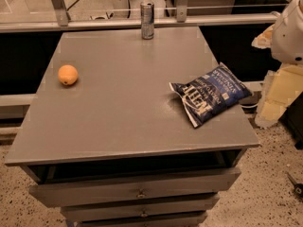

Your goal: Pick blue chip bag

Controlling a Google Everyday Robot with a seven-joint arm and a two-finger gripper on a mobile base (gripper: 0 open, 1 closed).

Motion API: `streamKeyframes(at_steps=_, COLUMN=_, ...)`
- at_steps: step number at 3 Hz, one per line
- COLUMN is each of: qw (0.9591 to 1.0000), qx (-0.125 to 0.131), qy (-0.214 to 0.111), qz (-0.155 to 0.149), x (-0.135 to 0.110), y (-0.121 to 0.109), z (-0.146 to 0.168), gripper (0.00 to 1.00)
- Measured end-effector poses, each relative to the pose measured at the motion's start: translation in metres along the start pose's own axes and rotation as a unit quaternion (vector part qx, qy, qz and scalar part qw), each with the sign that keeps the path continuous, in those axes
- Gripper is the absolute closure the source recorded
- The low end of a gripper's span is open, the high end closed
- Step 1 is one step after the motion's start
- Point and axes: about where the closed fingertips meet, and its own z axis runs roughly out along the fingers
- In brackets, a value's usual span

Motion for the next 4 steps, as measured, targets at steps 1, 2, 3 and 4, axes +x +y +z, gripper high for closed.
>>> streamKeyframes(at_steps=1, qw=1.0000, qx=0.000, qy=0.000, qz=0.000, x=0.000, y=0.000, z=0.000, gripper=0.00)
streamKeyframes(at_steps=2, qw=0.9999, qx=-0.003, qy=-0.015, qz=0.001, x=-0.005, y=-0.003, z=0.012, gripper=0.00)
streamKeyframes(at_steps=3, qw=0.9984, qx=-0.017, qy=-0.054, qz=0.002, x=-0.013, y=-0.008, z=0.046, gripper=0.00)
streamKeyframes(at_steps=4, qw=0.9966, qx=-0.016, qy=-0.080, qz=-0.011, x=-0.012, y=-0.019, z=0.084, gripper=0.00)
